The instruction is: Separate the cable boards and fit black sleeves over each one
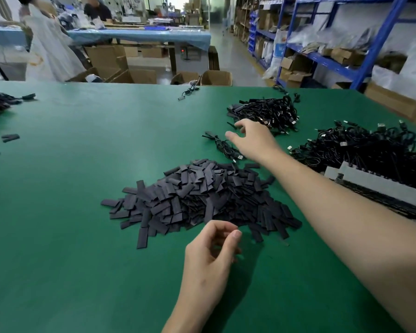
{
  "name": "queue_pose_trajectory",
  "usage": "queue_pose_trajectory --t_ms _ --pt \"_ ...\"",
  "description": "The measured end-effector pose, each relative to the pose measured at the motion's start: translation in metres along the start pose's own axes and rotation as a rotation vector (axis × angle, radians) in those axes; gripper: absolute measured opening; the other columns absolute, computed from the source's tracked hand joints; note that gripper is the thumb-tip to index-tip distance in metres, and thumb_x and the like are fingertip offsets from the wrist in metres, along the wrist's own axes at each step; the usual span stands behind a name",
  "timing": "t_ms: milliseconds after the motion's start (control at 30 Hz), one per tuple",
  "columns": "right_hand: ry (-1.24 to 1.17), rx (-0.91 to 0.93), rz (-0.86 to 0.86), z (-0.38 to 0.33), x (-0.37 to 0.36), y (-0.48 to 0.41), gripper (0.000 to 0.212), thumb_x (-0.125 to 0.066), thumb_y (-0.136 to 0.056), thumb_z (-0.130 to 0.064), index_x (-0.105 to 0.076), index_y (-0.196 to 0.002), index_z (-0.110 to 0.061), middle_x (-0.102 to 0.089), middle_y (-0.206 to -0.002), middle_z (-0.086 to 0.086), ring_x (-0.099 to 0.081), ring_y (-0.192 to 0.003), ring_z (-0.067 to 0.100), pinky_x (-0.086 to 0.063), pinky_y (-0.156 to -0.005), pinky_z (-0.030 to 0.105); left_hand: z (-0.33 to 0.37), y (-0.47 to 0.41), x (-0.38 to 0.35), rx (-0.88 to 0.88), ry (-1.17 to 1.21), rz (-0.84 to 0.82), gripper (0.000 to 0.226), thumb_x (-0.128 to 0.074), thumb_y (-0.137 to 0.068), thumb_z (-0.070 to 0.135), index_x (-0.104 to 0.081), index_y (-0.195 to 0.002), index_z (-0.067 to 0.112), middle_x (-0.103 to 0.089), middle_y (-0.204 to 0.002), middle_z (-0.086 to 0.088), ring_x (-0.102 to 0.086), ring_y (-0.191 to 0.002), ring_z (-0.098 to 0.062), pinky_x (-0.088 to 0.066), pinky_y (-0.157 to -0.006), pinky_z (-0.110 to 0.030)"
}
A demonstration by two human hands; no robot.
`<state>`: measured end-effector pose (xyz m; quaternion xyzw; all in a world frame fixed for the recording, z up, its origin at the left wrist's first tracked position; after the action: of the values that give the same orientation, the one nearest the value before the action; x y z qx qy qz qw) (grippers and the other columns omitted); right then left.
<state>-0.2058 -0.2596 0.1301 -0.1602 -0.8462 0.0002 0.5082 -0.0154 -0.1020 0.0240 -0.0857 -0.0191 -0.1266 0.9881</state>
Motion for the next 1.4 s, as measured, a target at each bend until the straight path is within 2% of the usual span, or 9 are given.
queue_pose_trajectory --t_ms 200,400,500,600,700,800,1033,1167,1400 --pt "0.274 0.139 -0.030 0.038 0.008 0.076 0.032 -0.066 -0.097 -0.040 -0.066 -0.124 -0.024 -0.062 -0.125 0.004 -0.056 -0.120 0.024 -0.046 -0.098 0.039 0.000 0.000 -0.003 -0.008 -0.050 -0.016 0.012 -0.066 -0.098 0.019 -0.069 -0.089 0.027 -0.071 -0.081 -0.001 -0.067 -0.068 -0.013 -0.052 -0.062 -0.022" --pt "0.522 0.042 0.114 0.099 0.102 0.111 0.026 -0.069 -0.096 -0.035 -0.069 -0.118 -0.022 -0.065 -0.118 0.007 -0.056 -0.115 0.028 -0.048 -0.093 0.041 0.001 0.003 -0.010 -0.013 -0.122 -0.063 0.010 -0.063 -0.096 0.030 -0.067 -0.088 0.034 -0.071 -0.079 0.001 -0.066 -0.068 -0.010 -0.053 -0.064 -0.022" --pt "0.632 -0.059 0.102 0.132 0.133 0.125 0.022 -0.068 -0.095 -0.031 -0.066 -0.115 -0.022 -0.062 -0.114 0.007 -0.055 -0.112 0.029 -0.046 -0.087 0.041 0.002 0.006 -0.013 -0.019 -0.174 -0.095 0.016 -0.059 -0.093 0.043 -0.068 -0.090 0.031 -0.070 -0.079 0.000 -0.065 -0.070 -0.015 -0.055 -0.066 -0.034" --pt "0.730 -0.127 0.054 0.159 0.144 0.142 0.035 -0.070 -0.093 -0.037 -0.060 -0.121 -0.018 -0.060 -0.117 0.007 -0.056 -0.113 0.030 -0.049 -0.088 0.042 0.003 0.009 -0.015 -0.021 -0.207 -0.108 0.019 -0.059 -0.093 0.044 -0.068 -0.089 0.028 -0.070 -0.076 -0.001 -0.064 -0.069 -0.018 -0.053 -0.068 -0.040" --pt "0.742 -0.162 0.033 0.175 0.144 0.157 0.054 -0.074 -0.089 -0.049 -0.054 -0.128 -0.018 -0.060 -0.123 0.007 -0.057 -0.117 0.029 -0.050 -0.090 0.043 0.007 0.010 -0.026 -0.005 -0.222 -0.121 0.012 -0.064 -0.097 0.029 -0.070 -0.089 0.024 -0.070 -0.076 -0.001 -0.065 -0.071 -0.017 -0.052 -0.071 -0.036" --pt "0.742 -0.171 0.028 0.185 0.144 0.163 0.058 -0.072 -0.088 -0.058 -0.055 -0.126 -0.017 -0.061 -0.121 0.006 -0.059 -0.115 0.028 -0.050 -0.089 0.041 0.026 0.012 -0.061 0.046 -0.113 -0.230 0.012 -0.061 -0.100 0.023 -0.072 -0.101 0.018 -0.077 -0.092 -0.002 -0.073 -0.086 -0.018 -0.056 -0.081 -0.037" --pt "0.660 -0.157 0.018 0.193 0.147 0.158 0.051 -0.074 -0.088 -0.054 -0.061 -0.123 -0.019 -0.059 -0.122 0.006 -0.056 -0.117 0.028 -0.049 -0.094 0.043 0.092 -0.003 -0.195 0.313 0.496 -0.428 0.033 -0.047 -0.108 0.030 -0.064 -0.121 0.004 -0.075 -0.116 -0.013 -0.074 -0.106 -0.025 -0.060 -0.089 -0.030" --pt "0.692 -0.143 0.018 0.201 0.145 0.155 0.060 -0.076 -0.089 -0.047 -0.051 -0.134 -0.017 -0.054 -0.132 0.009 -0.053 -0.124 0.030 -0.049 -0.096 0.044 0.093 -0.020 -0.246 0.507 0.643 -0.343 0.040 -0.048 -0.109 0.027 -0.051 -0.135 -0.002 -0.063 -0.130 -0.019 -0.067 -0.115 -0.028 -0.059 -0.087 -0.029" --pt "0.644 -0.091 -0.023 0.204 0.154 0.140 0.042 -0.078 -0.088 -0.037 -0.061 -0.122 -0.020 -0.058 -0.116 0.004 -0.058 -0.110 0.027 -0.046 -0.087 0.039 0.060 -0.034 -0.278 0.712 0.631 -0.198 0.052 -0.046 -0.109 0.020 -0.031 -0.152 -0.005 -0.049 -0.141 -0.029 -0.057 -0.125 -0.037 -0.052 -0.102 -0.038"
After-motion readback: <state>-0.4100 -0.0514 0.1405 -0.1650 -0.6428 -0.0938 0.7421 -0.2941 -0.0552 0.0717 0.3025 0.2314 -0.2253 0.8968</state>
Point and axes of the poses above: each hand's wrist, its own y-axis away from the middle knuckle, its own x-axis out of the back of the hand, z = x × y, the point moved 10 cm from there along -y, towards the middle knuckle
